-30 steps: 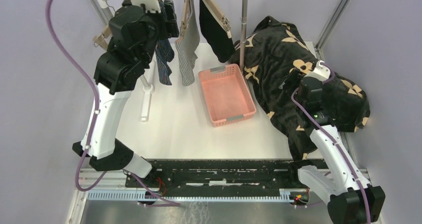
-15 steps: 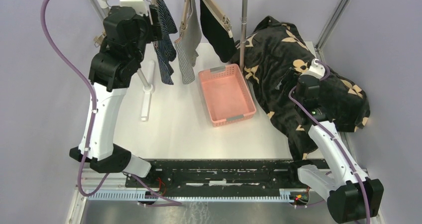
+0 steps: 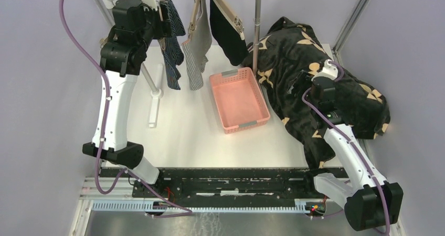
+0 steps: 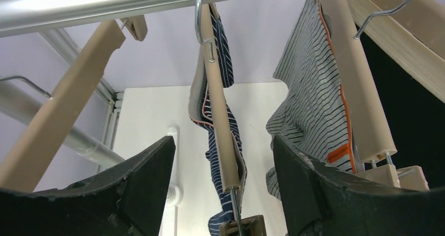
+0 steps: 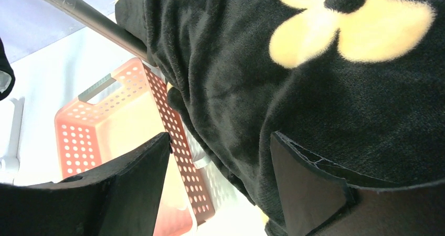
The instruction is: Remove the underwear clipped to the hanger
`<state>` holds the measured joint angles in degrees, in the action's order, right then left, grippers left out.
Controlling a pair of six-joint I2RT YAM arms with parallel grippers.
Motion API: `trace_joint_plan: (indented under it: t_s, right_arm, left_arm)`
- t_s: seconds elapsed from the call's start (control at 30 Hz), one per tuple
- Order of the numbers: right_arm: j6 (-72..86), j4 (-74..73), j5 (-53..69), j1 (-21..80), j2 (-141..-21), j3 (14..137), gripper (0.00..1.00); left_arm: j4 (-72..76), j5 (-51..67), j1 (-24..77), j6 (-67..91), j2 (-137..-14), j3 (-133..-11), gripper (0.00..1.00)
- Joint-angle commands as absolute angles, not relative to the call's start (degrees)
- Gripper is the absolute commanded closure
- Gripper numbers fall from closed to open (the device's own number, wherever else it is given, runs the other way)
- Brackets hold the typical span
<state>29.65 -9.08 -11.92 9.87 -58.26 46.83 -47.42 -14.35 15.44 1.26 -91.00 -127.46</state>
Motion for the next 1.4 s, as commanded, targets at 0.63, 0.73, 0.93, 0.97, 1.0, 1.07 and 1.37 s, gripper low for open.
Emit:
trace_joint_plan:
  t_s: [0.63,0.73,0.93,0.97,1.0,1.07,1.37]
  right_arm:
    - [29.12,-4.65,-7.89,10.02,-60.13,49.77,0.23]
    - [29.10,-4.66,-7.78,10.01,-60.42,49.99,0.23]
    - [29.09,-4.16,-6.89,9.95,-60.92,49.94,0.24]
    - [29.09,-4.16,-6.72,10.04,-61.10,50.03,0.24]
    - [29.16,-4.18,-6.61,10.10,-61.24,50.11,0.24]
    - [29.10,-4.19,-6.42,10.11,-61.53,50.23,0.24]
    - [29.11,-4.25,-6.07,10.26,-61.62,50.35,0.25]
  left_arm:
    - [-39.17,-10.00,12.93,4.69,-92.54,-124.96,0.32]
    - [-38.92,-10.00,12.84,5.03,-92.88,-124.91,0.36]
    - [-37.86,-10.20,12.77,5.31,-92.95,-124.61,0.41]
    - [-37.59,-10.20,12.75,5.38,-92.84,-124.38,0.42]
    - [-37.17,-10.20,12.67,5.43,-92.66,-124.10,0.44]
    - [-36.12,-10.21,12.66,5.54,-92.21,-123.33,0.46]
    - [-34.28,-11.14,12.61,5.52,-92.13,-122.63,0.65]
